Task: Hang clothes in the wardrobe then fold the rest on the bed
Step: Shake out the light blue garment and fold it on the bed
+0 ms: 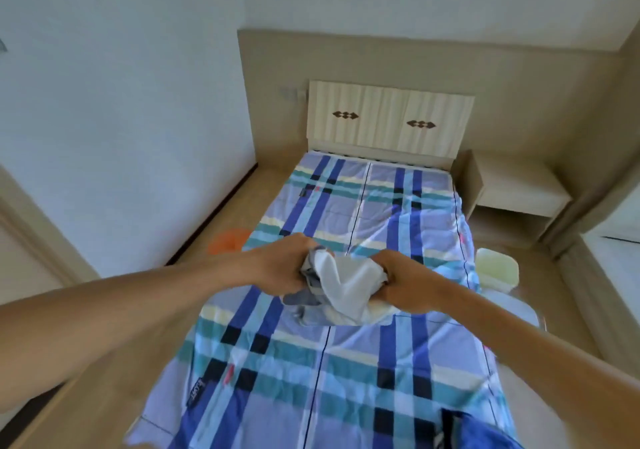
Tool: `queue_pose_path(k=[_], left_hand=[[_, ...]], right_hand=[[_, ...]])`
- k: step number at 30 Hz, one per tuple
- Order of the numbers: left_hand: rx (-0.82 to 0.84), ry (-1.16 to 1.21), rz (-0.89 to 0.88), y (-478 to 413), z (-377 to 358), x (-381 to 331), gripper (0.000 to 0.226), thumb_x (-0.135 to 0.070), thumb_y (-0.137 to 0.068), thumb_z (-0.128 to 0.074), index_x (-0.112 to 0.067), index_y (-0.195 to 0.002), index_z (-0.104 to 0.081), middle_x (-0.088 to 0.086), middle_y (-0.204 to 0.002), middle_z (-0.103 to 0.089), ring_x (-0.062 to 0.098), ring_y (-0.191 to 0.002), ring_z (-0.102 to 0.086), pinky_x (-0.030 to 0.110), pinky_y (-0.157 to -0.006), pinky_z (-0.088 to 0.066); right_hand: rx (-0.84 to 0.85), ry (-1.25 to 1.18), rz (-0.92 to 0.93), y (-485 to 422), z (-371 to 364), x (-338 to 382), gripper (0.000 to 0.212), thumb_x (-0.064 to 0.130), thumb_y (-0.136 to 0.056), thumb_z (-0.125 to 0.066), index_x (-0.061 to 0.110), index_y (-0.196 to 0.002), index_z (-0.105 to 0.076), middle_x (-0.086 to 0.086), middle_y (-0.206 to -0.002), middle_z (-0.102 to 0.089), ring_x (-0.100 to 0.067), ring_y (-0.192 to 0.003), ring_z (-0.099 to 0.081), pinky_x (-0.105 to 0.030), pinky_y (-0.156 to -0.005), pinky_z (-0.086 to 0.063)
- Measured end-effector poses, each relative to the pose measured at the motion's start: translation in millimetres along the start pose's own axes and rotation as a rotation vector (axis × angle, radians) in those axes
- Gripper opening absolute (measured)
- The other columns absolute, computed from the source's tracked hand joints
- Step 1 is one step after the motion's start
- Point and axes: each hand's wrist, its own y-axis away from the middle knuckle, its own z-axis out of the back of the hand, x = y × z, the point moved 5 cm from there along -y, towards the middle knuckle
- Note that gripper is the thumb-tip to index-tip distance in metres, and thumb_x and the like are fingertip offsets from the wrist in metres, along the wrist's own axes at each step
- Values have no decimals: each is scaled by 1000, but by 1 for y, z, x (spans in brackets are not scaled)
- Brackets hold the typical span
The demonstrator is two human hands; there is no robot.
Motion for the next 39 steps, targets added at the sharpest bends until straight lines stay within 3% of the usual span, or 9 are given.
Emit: queue_pose_path(k=[4,9,18,21,24,28,31,35,39], left_hand=[[142,71,55,11,-98,30,23,2,-80,-61,-20,-77,-58,-6,-73,-58,18,-75,-61,40,-70,-50],[296,158,113,16,-185,54,4,-7,-83,-64,-9,-81,-61,4,-76,-59,5,-67,-52,15,-60,-39],[396,280,315,-69,-247,156,13,-1,-78,-58,-13,-74,-57,-4,-71,-58,11,-67,-56,21,-56,-40],[345,264,345,-138,-255,216,7,-12,-69,-61,-15,-75,-59,0,-71,-63,20,-73,-65,30,-61,-49],[204,232,377,-214,-267,279,17,-4,-77,-66,-14,-90,-61,-3,-81,-64,17,-83,-65,13,-61,-45],[-41,-55,447,-263,-320,356,73,-23,-81,-74,-10,-142,-36,16,-134,-51,35,-123,-50,42,-96,-45],[148,-284,292,-237,-432,368,93,-29,-80,-75,-9,-154,-22,15,-158,-26,34,-146,-26,43,-113,-31],[484,-333,126,-150,-574,364,104,-44,-81,-73,-12,-159,-12,14,-166,-7,32,-155,-4,46,-122,-22],[540,-469,100,-74,-643,364,117,-56,-72,-74,-9,-156,-8,14,-165,13,37,-152,18,60,-121,-10]], right_hand=[[121,-99,-154,15,-83,-61,21,14,-73,-65,33,-66,-57,21,-60,-59,15,-59,-53,-12,-61,-42],[221,-133,-296,28,-157,-125,22,11,-77,-62,32,-71,-61,17,-64,-60,2,-75,-57,-19,-68,-46],[187,-291,-501,-44,-197,-243,32,5,-76,-74,35,-71,-64,23,-58,-64,13,-60,-56,-15,-61,-46],[44,-338,-513,-114,-201,-310,23,12,-68,-83,20,-86,-72,6,-79,-72,-4,-78,-64,-38,-76,-57],[-176,-330,-547,-186,-202,-380,51,10,-70,-89,8,-115,-66,-8,-99,-71,-21,-95,-67,-37,-81,-55],[-347,-179,-649,-233,-245,-457,90,17,-76,-83,17,-149,-29,-15,-136,-51,-34,-123,-52,-43,-93,-49],[-205,72,-581,-217,-337,-486,91,19,-79,-76,17,-153,-23,-12,-147,-35,-36,-132,-43,-46,-101,-43],[138,167,-414,-148,-476,-500,104,42,-76,-76,21,-158,-16,-7,-164,-13,-28,-150,-20,-40,-117,-24],[312,382,-304,-81,-549,-514,133,61,-58,-80,24,-160,-4,-7,-167,11,-29,-154,9,-56,-123,-6]])
